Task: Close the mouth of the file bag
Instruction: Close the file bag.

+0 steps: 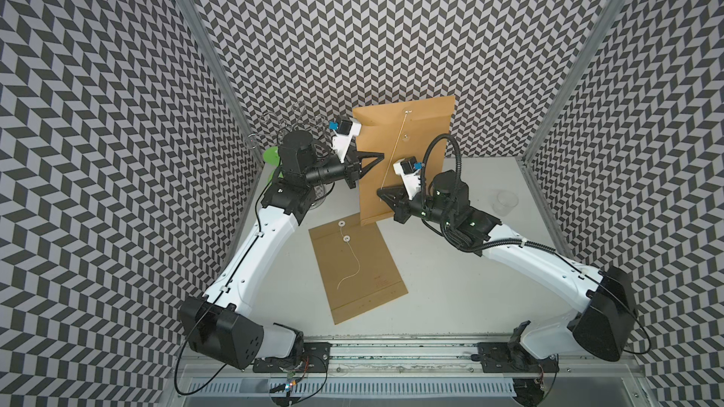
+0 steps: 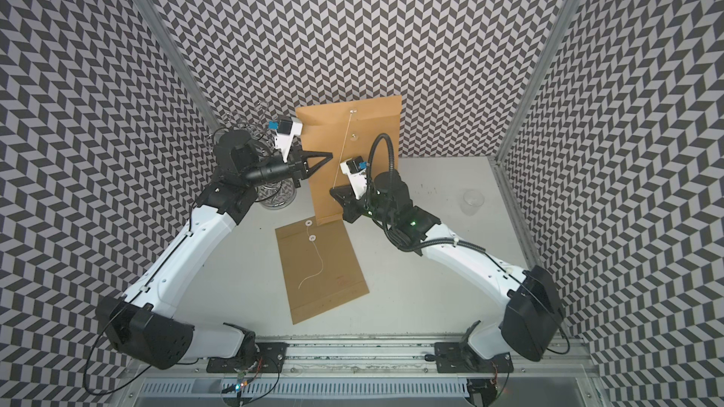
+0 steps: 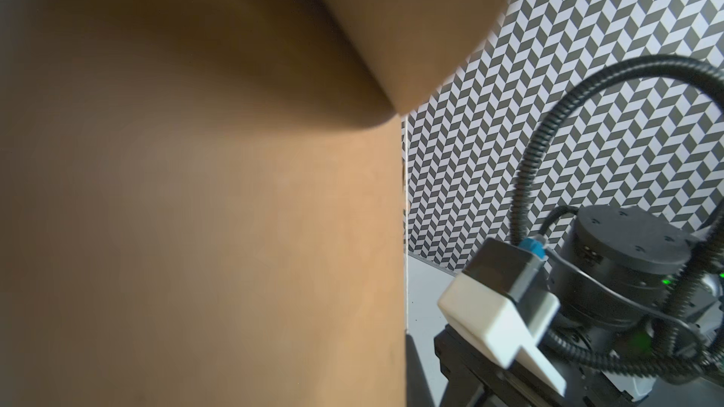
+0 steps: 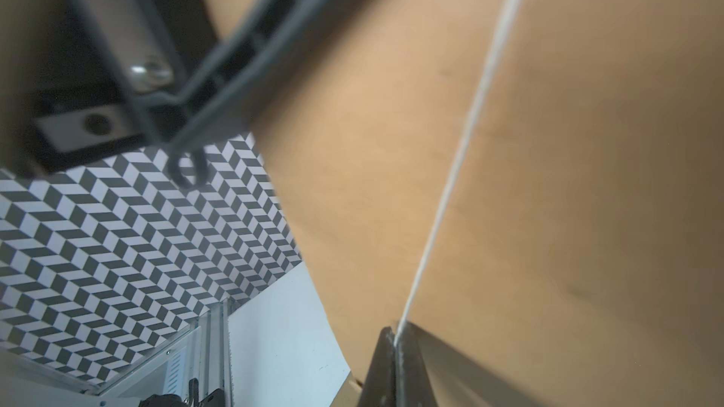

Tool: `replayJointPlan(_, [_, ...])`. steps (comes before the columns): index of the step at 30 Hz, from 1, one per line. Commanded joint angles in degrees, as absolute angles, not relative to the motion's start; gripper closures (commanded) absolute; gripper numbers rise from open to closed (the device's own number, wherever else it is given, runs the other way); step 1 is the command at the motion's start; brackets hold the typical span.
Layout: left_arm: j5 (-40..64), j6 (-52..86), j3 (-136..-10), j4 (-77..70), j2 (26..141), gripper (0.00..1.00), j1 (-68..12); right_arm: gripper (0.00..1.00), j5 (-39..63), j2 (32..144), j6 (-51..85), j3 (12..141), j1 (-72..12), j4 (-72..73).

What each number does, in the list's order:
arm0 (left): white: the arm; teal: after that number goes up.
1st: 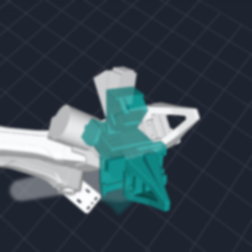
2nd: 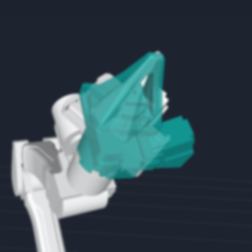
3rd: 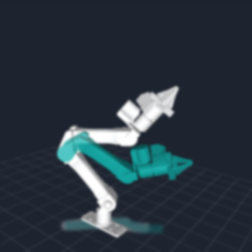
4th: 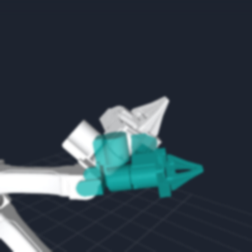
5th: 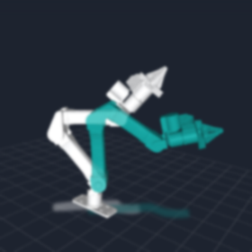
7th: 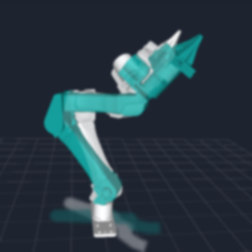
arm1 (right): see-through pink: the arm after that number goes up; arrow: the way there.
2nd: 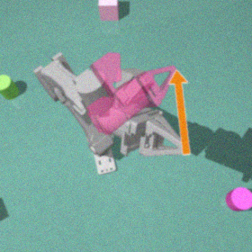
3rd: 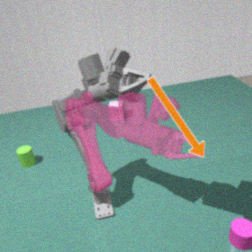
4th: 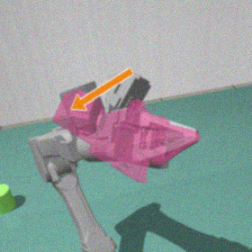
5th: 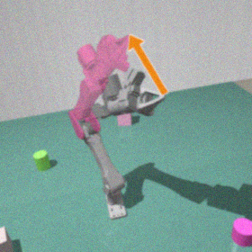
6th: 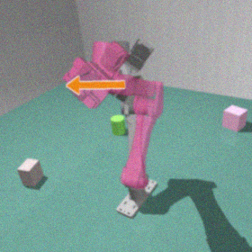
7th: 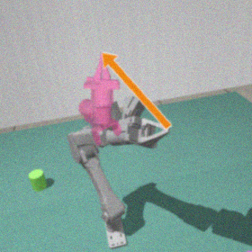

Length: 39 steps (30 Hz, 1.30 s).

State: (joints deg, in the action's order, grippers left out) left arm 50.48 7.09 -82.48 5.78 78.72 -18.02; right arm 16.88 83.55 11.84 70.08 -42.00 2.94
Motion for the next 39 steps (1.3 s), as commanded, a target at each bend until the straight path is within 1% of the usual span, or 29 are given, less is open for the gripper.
replayJointPlan(1, [51.84, 4.27, -82.97, 6.11, 76.34, 1.0, -18.54, 1.0, 18.3, 84.21, 14.77, 71.93, -39.52, 0.73])
replayJointPlan(9, [53.09, 3.21, -82.66, 7.12, 74.55, 1.0, -19.06, 1.0, 19.6, 83.81, 17.77, 71.96, -35.34, -0.27])
replayJointPlan(13, [51.79, 4.44, -82.02, 6.38, 74.43, 1.0, -19.16, 1.0, 20.29, 83.29, 18.02, 72.49, -36.26, 0.25])
replayJointPlan(17, [46.94, 7.7, -81.54, 5.56, 74.95, 1.0, -19.24, 1.0, 19.92, 80.63, 17.49, 70.33, -38.85, 2.79])
replayJointPlan(20, [46.67, 10.92, -79.98, 3.8, 75.3, 1.0, -19.16, 1.0, 21.23, 78.95, 17.41, 69.68, -39.2, 2.86])
replayJointPlan(24, [50.05, 17.06, -78.02, 0.17, 76.44, 1.0, -18.55, 1.0, 24.62, 79.76, 18.59, 70.71, -40.03, 0.11])
replayJointPlan(27, [53.27, 18.39, -76.14, -2.08, 75.97, 1.0, -18.24, 1.0, 27.49, 79.99, 21.09, 69.97, -40.1, -0.02])
replayJointPlan(32, [58.29, 16.03, -73.24, -4.65, 75.11, 1.0, -17.75, 1.0, 31.5, 80.98, 22.6, 69.15, -40.55, -1.08])
replayJointPlan(39, [59.68, 14.51, -73.21, -4.53, 76.4, 1.0, -17.75, 1.0, 30.83, 81.76, 20.6, 68.6, -44.15, -3.39])
